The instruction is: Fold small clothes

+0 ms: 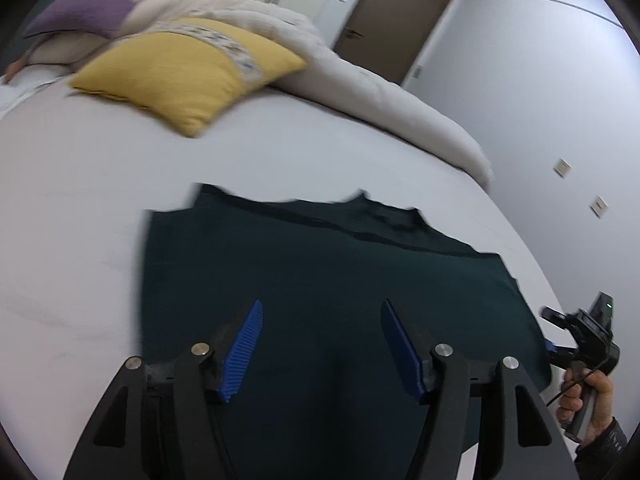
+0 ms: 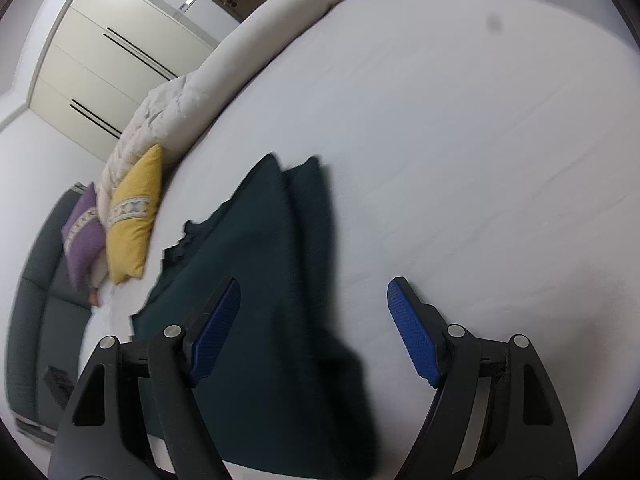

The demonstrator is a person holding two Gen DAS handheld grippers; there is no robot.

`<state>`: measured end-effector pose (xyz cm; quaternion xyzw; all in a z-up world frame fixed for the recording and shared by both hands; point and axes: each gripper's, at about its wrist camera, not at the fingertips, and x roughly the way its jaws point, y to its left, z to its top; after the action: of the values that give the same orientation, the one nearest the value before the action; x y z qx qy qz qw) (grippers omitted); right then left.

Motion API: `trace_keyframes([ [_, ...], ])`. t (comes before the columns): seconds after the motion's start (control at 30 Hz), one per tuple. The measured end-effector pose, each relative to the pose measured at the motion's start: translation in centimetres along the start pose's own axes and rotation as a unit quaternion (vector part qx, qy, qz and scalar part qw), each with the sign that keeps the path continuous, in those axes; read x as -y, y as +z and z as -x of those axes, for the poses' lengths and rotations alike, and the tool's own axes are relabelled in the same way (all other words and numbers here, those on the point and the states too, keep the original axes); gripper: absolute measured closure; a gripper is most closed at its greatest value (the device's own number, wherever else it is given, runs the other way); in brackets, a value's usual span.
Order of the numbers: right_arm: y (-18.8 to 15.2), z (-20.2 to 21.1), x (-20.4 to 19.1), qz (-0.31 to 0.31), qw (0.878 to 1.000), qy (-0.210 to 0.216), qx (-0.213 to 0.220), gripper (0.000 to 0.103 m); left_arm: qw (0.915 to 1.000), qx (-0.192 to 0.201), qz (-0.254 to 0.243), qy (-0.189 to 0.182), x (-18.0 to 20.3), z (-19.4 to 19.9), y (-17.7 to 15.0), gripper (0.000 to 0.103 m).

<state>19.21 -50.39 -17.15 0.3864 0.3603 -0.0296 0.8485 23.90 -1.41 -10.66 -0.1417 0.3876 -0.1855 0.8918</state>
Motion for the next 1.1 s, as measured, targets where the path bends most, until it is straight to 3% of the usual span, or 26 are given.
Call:
trace_keyframes([
  [0.13,-0.2,-1.4,-0.7,0.002,1.000,-0.004,-0.008,0.028,0.9990,-0.034,0.003,-0.028,2.3,-3.4,-0.7,0.038],
  [0.23,-0.1,-2.8,-2.0,0.014,0.999,0.005,-0.031,0.029,0.9989,-0.042,-0.006,-0.019,3.2,-5.0,-1.2,0.032],
  [0.33,-0.1,-4.2,-3.4,0.031,0.998,0.000,-0.052,0.039,0.9988,-0.043,-0.007,-0.020,3.0,-5.3,-1.3,0.032],
  [0.4,-0.1,-4.8,-3.4,0.030,0.998,-0.005,-0.057,0.066,0.9988,-0.046,0.001,-0.019,2.3,-5.4,-1.3,0.032],
  [0.5,-0.1,-5.1,-2.8,0.010,0.998,-0.009,-0.060,0.087,0.9983,-0.049,0.011,-0.032,1.3,-5.3,-1.5,0.033],
  [0.6,-0.2,-5.3,-2.7,-0.004,0.998,-0.005,-0.056,0.090,0.9986,-0.047,0.003,-0.025,1.6,-5.3,-1.6,0.033],
  [0.8,-0.4,-5.0,-6.3,0.043,0.995,-0.081,-0.036,0.092,0.9984,-0.048,0.005,-0.029,1.4,-5.4,-1.7,0.033],
  [0.93,-1.0,-4.3,-12.0,0.115,0.987,-0.108,-0.020,0.093,0.9973,-0.050,0.023,-0.049,0.7,-5.1,-1.5,0.033],
  [1.1,-5.1,-6.1,-23.0,0.235,0.968,-0.072,-0.042,0.093,0.9891,-0.039,0.111,-0.088,-2.2,-3.2,-0.9,0.039],
])
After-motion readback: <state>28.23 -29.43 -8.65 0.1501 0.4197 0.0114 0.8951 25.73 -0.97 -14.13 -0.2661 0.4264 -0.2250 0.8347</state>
